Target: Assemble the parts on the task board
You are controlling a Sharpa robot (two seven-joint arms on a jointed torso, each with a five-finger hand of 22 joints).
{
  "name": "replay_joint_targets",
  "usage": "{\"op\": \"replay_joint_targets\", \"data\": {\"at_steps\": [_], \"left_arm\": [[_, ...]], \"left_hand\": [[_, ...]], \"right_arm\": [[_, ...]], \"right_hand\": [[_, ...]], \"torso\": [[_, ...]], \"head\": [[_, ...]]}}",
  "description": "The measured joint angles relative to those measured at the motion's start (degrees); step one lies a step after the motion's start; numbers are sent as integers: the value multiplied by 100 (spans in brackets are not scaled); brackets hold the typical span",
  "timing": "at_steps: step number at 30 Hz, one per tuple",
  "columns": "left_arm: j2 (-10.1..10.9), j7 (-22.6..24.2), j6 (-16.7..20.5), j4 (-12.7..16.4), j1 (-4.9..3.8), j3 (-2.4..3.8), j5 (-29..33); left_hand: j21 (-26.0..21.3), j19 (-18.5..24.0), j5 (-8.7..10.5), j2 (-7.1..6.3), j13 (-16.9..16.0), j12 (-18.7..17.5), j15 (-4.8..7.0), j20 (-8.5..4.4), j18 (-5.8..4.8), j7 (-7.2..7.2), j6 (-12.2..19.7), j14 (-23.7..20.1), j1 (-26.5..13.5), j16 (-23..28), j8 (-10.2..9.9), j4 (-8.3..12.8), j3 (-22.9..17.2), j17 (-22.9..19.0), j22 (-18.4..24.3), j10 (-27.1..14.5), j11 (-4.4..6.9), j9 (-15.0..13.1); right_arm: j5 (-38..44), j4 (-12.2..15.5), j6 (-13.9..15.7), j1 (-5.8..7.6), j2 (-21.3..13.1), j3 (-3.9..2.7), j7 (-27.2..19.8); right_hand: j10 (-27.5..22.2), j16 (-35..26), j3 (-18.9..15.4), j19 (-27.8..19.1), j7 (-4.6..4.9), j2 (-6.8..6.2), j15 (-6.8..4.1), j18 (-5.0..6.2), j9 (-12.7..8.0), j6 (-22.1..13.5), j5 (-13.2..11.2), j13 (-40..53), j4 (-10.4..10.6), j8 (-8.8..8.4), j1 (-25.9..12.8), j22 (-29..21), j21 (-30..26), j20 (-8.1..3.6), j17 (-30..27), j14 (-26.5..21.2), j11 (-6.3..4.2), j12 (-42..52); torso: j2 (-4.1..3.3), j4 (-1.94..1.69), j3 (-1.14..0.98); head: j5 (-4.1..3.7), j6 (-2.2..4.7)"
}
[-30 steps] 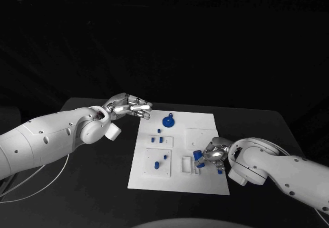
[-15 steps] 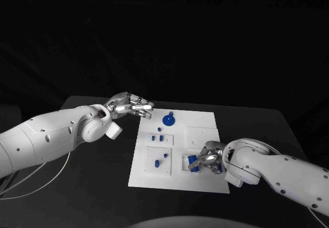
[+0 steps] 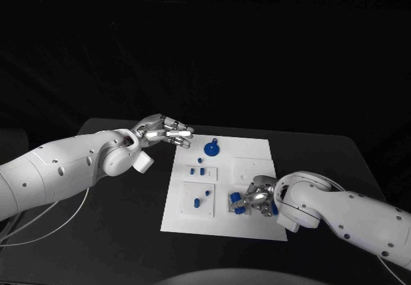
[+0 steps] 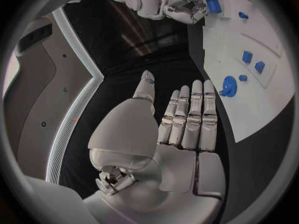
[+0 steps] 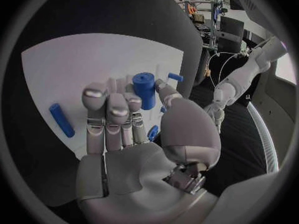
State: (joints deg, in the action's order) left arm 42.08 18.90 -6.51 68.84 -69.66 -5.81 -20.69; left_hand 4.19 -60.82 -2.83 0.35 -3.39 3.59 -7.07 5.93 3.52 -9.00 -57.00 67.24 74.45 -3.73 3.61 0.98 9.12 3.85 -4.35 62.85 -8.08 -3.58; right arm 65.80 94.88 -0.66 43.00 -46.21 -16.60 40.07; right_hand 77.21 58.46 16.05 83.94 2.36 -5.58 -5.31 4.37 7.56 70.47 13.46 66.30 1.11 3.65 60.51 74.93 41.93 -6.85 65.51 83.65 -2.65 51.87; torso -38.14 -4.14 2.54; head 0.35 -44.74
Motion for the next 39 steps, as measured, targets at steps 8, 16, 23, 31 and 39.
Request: {"op": "replay_joint_targets", "data": {"at_steps": [8, 16, 23, 31, 39], "left_arm": [[9, -8, -15, 3, 0, 0, -12], [16, -16, -20, 5, 0, 0, -23], [18, -24, -22, 5, 0, 0, -27], [21, -31, -24, 1, 0, 0, -28], [38, -41, -24, -8, 0, -1, -31]], "left_hand": [[0, 0, 0, 18, 0, 0, 0, 0, 0, 0, 0, 0, -18, 0, 0, 0, 0, 0, 0, 0, 0, 0], [0, 0, 0, 20, 0, 0, 0, 0, 0, 0, 0, 0, -19, 0, 0, 0, 0, 0, 0, 0, 0, 0], [0, 0, 0, 19, 0, 0, 0, 0, 0, 0, 0, 0, -19, 0, 0, 0, 0, 0, 0, 0, 0, 0], [0, 0, 0, 19, 0, 0, 0, 0, 0, 0, 0, 0, -19, 0, 0, 0, 0, 0, 0, 0, 0, 0], [0, 0, 0, 19, 0, 0, 0, 0, 0, 0, 0, 0, -19, 0, 0, 0, 0, 0, 0, -21, -21, 0]], "right_arm": [[-20, -92, -70, 23, 58, 2, 1], [-13, -151, -89, 23, 81, 17, 2], [-11, -157, -80, 22, 86, 20, 0], [-12, -51, -54, 14, 15, 29, -2], [-18, 145, -45, 0, -137, 32, -63]], "right_hand": [[11, 0, -33, 0, 0, -153, 7, -1, 11, 0, -330, -25, 352, 12, 75, 0, 0, 0, 0, 8, 11, -5], [10, -25, -239, 0, 7, -600, 8, 1, 37, -5, -1051, -44, 1177, 33, -149, -1, -24, 0, -12, 8, 14, -51], [9, -67, -1632, 0, 4, -412, 8, 0, 26, -42, -1057, -40, 1525, 33, -26, -1, -23, 0, 25, 8, 13, -89], [-3, -67, -1894, 0, 10, -195, 8, 0, 23, -49, -1057, -12, 1338, 25, 163, -1, -23, 0, 38, 8, 20, -89], [-2, -67, -1770, 0, 19, -52, 8, 1, 138, -58, -496, -5, 598, 1, 231, -2, -23, 0, 37, 8, 20, -59]], "torso": [[1, 0, 2], [4, 0, 2], [3, 4, -2], [-1, 5, -5], [1, 10, -7]], "head": [[43, -30], [56, -33], [60, -26], [55, -27], [56, -24]]}}
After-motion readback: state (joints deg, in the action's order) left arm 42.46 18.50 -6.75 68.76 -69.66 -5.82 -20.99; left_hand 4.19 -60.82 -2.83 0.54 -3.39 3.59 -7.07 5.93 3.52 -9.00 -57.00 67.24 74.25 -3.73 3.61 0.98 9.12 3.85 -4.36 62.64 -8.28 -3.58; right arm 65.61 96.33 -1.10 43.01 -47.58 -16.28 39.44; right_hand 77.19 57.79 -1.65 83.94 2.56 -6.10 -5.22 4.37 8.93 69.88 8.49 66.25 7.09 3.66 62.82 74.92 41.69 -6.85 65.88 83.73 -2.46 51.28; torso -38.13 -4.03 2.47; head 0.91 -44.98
